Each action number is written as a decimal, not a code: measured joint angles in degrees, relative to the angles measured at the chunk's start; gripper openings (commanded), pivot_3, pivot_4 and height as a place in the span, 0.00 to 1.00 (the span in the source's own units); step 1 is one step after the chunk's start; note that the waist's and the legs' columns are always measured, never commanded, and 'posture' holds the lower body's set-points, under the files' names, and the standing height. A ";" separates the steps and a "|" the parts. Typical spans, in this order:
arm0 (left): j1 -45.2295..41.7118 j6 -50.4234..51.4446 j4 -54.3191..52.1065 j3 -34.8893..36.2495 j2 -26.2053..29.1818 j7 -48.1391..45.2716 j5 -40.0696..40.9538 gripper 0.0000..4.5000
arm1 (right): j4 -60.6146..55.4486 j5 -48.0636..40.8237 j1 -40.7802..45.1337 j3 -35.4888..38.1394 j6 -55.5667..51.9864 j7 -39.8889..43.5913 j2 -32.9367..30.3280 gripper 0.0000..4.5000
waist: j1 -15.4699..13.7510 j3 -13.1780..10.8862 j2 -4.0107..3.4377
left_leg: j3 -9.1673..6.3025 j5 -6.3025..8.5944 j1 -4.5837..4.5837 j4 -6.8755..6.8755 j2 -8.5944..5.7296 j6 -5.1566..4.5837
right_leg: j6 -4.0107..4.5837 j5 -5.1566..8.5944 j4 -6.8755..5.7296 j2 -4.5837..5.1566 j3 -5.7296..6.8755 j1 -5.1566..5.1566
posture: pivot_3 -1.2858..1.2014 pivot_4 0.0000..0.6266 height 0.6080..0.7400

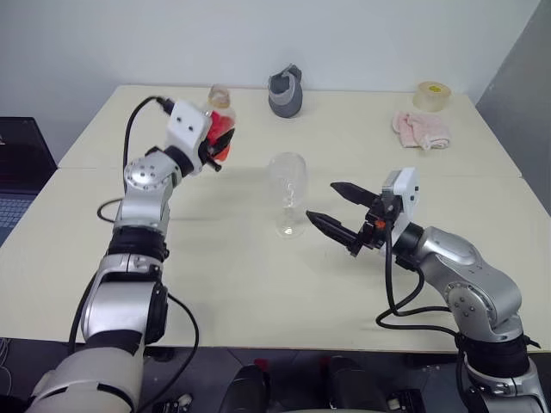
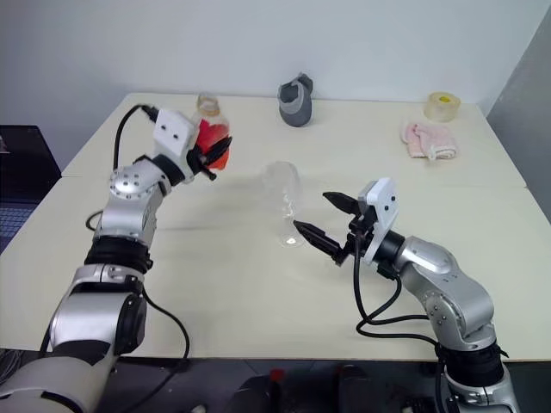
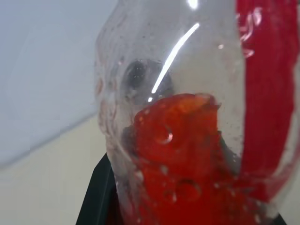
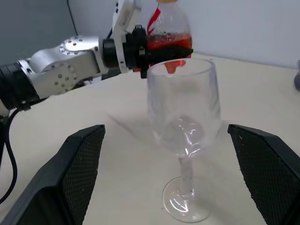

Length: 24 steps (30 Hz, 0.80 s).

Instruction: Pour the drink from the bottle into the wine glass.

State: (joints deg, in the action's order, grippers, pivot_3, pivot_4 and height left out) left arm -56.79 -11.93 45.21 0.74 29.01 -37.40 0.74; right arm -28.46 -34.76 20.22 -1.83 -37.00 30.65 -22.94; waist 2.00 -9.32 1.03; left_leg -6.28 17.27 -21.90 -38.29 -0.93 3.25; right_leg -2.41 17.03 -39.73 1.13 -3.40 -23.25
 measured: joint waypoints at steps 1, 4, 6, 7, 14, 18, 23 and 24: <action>-0.88 -0.99 0.59 -0.85 -0.02 -1.03 -0.59 0.30 | 0.15 0.21 0.64 -0.14 -0.02 -0.33 0.26 1.00 | 0.09 0.00 0.00 | -0.02 0.00 0.00 0.00 -0.04 0.00 | 0.00 0.00 -0.03 0.01 -0.01 -0.02 | 0.52 0.24 1.00; -2.95 -4.07 3.11 -3.00 -0.11 -3.52 -2.01 0.30 | 1.16 0.92 2.33 -0.62 -0.01 -0.90 0.77 1.00 | 0.50 0.00 0.00 | -0.05 0.00 0.00 0.00 -0.05 -0.01 | 0.00 0.00 -0.06 0.02 -0.03 -0.04 | 0.52 0.24 1.00; -3.91 -6.70 5.26 -4.13 -0.05 -4.75 -3.20 0.30 | 2.14 1.67 3.28 -0.64 -0.01 -1.34 1.23 1.00 | 0.78 0.00 0.00 | -0.05 0.00 -0.02 0.00 -0.07 -0.01 | 0.00 0.00 -0.09 0.02 -0.03 -0.07 | 0.52 0.24 1.00; -4.36 -8.11 6.58 -4.71 0.01 -5.02 -3.69 0.30 | 2.47 2.03 3.74 -0.64 0.00 -1.70 1.64 1.00 | 0.91 0.00 0.00 | -0.07 0.00 -0.02 0.00 -0.06 -0.01 | 0.00 0.00 -0.12 0.03 -0.03 -0.08 | 0.52 0.24 1.00; -7.50 -17.83 13.43 -7.51 2.21 -6.41 -8.22 0.30 | 4.09 4.15 5.95 -1.49 0.52 -3.05 3.43 1.00 | 1.37 0.00 0.00 | -0.11 -0.01 -0.04 0.00 -0.11 -0.02 | 0.00 0.00 -0.17 0.04 -0.09 -0.16 | 0.52 0.24 1.00; -8.46 -22.31 15.52 -7.94 3.15 -7.04 -9.52 0.30 | 4.90 4.57 6.15 -1.81 1.06 -3.28 5.02 1.00 | 1.37 0.00 0.00 | -0.14 -0.01 -0.04 -0.01 -0.17 -0.02 | 0.00 0.00 -0.18 0.09 -0.12 -0.16 | 0.52 0.24 1.00; -8.52 -27.54 16.36 -9.38 4.43 -7.22 -11.62 0.30 | 4.95 4.73 6.16 -1.85 1.28 -3.08 5.39 1.00 | 1.37 0.00 0.00 | -0.19 -0.01 -0.06 -0.02 -0.20 -0.03 | -0.01 0.01 -0.18 0.12 -0.12 -0.18 | 0.52 0.24 1.00; -8.78 -28.25 16.78 -9.44 4.72 -7.22 -12.04 0.30 | 4.95 4.61 6.16 -1.85 1.28 -2.92 5.40 1.00 | 1.37 0.00 0.00 | -0.20 -0.01 -0.06 -0.02 -0.21 -0.03 | -0.01 0.01 -0.18 0.12 -0.12 -0.19 | 0.52 0.24 1.00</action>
State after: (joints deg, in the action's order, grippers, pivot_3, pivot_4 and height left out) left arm -65.57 -40.18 61.99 -8.70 33.73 -44.62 -11.30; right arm -23.51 -30.15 26.38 -3.68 -35.72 27.74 -17.55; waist 3.37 -9.32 1.03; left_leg -6.48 17.26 -21.96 -38.32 -1.14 3.22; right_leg -2.41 17.04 -39.91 1.24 -3.52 -23.43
